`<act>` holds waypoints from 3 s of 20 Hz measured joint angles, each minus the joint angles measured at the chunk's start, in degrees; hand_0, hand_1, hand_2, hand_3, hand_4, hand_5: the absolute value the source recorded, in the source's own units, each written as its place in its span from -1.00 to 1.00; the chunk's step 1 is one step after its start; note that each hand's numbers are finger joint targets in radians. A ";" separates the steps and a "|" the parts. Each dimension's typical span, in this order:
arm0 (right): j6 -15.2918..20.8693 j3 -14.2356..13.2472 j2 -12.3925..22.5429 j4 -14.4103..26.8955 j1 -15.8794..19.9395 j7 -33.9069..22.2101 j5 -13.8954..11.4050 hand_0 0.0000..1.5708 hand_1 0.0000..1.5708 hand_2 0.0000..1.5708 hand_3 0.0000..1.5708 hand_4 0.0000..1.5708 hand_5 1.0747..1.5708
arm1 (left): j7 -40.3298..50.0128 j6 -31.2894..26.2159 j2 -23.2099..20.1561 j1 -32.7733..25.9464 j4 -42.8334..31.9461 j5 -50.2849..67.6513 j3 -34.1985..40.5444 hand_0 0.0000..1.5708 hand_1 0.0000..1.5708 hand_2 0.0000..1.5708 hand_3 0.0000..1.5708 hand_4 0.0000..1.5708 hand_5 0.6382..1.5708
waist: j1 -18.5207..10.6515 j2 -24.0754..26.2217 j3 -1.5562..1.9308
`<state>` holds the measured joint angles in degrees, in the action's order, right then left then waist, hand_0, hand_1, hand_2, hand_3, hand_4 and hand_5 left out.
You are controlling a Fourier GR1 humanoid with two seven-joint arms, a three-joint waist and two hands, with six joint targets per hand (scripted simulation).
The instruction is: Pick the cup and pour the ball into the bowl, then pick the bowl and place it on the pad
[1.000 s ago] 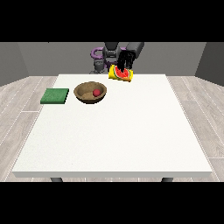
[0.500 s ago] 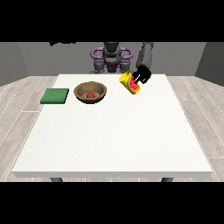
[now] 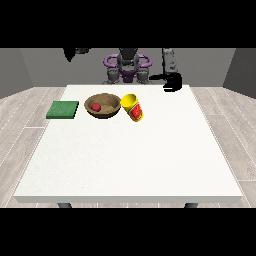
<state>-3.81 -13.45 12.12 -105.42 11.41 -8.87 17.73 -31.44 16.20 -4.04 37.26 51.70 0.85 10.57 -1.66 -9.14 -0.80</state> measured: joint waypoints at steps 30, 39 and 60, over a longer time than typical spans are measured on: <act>-3.29 -1.96 -4.44 40.23 9.75 23.74 -2.95 -1.00 -1.00 -1.00 -1.00 -0.56 0.99 | 20.06 -29.99 -35.47 18.67 2.83 16.93 11.03 -1.00 -1.00 -1.00 -1.00 -1.00 0.92 | -1.55 -11.09 0.89; -3.19 -4.81 -2.69 53.65 18.02 25.48 -1.47 -1.00 -1.00 -1.00 -1.00 -0.52 1.00 | 24.68 -31.03 -38.16 21.62 4.43 19.50 11.79 -1.00 -1.00 -1.00 -1.00 -1.00 0.91 | -2.03 -11.42 0.73; 8.95 -3.47 -6.30 58.20 22.96 31.84 -6.74 0.68 0.68 0.54 -1.00 -0.39 0.80 | 29.67 -32.74 -40.94 26.88 6.61 22.78 11.64 -1.00 -1.00 -1.00 -1.00 -1.00 0.92 | -5.83 -12.43 -0.77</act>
<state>5.15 -16.93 5.82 -47.22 34.37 22.97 10.99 -1.77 -16.54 -44.97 64.14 58.31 23.62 22.21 -7.49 -21.56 -1.56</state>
